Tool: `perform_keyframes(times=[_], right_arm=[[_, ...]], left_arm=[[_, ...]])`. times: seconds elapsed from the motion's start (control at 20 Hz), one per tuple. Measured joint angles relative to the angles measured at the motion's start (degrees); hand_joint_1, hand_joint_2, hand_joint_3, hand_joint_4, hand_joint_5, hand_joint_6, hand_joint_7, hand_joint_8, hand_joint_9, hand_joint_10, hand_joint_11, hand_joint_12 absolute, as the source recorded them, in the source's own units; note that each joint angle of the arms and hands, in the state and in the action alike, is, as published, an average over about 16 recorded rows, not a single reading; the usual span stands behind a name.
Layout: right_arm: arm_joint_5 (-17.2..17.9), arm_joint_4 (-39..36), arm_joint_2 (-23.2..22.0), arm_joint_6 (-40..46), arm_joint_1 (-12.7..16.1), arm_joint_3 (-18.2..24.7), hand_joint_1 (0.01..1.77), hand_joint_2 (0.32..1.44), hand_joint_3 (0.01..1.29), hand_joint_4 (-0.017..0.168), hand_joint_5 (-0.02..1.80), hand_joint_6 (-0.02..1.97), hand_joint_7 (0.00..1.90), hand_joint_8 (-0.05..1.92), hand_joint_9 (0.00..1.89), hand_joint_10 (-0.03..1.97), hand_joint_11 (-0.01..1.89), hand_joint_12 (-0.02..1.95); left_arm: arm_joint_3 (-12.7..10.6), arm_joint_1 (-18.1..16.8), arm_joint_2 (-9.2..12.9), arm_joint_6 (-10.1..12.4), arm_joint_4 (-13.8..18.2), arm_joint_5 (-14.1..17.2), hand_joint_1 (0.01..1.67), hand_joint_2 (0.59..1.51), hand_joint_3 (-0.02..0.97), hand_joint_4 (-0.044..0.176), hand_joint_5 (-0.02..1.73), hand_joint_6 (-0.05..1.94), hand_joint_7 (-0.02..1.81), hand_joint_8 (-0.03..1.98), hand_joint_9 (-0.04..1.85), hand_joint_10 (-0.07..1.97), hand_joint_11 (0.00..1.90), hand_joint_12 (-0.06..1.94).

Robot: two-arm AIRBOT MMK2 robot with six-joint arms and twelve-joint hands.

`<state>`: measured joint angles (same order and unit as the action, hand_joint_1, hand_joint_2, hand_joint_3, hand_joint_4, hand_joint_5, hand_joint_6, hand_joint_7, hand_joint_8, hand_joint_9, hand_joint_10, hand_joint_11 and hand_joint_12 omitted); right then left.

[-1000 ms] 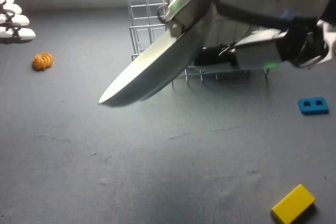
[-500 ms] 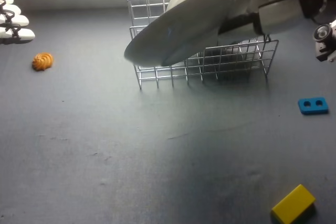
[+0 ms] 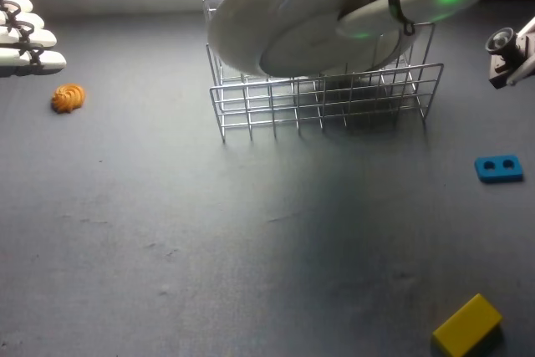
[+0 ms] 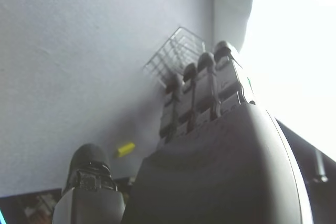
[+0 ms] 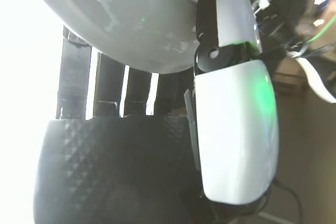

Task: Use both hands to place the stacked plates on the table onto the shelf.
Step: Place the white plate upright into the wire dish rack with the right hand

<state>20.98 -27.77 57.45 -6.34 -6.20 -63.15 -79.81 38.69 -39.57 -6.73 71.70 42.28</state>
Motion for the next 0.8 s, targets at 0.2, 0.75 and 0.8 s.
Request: perform_keyframes(times=[0.2,0.75,0.8], right_arm=[[-3.15,1.35,1.51,2.09,0.79,-1.68,1.21,0.97,0.01,0.019,1.02,0.86,1.13,0.72,1.22,0.01,0.87,0.81],[-7.93,2.60,5.68,5.82,0.33,-7.01,1.23,0.99,0.01,0.015,1.01,0.87,1.11,0.74,1.22,0.02,0.87,0.81],[-8.08,2.63,6.04,5.99,0.12,-7.50,1.23,0.99,0.01,0.014,1.01,0.87,1.11,0.75,1.22,0.02,0.87,0.81]], left_arm=[[0.08,0.01,-0.08,0.00,0.05,0.23,0.02,1.135,0.009,0.002,0.09,0.02,0.05,0.00,0.04,0.01,0.02,0.01],[0.28,0.00,-0.28,0.00,0.26,1.18,0.02,1.135,0.010,0.002,0.07,0.01,0.04,0.00,0.04,0.01,0.02,0.01],[0.30,-0.03,-0.30,0.00,0.33,1.28,0.02,1.135,0.010,0.002,0.07,0.01,0.04,0.00,0.04,0.01,0.02,0.01]])
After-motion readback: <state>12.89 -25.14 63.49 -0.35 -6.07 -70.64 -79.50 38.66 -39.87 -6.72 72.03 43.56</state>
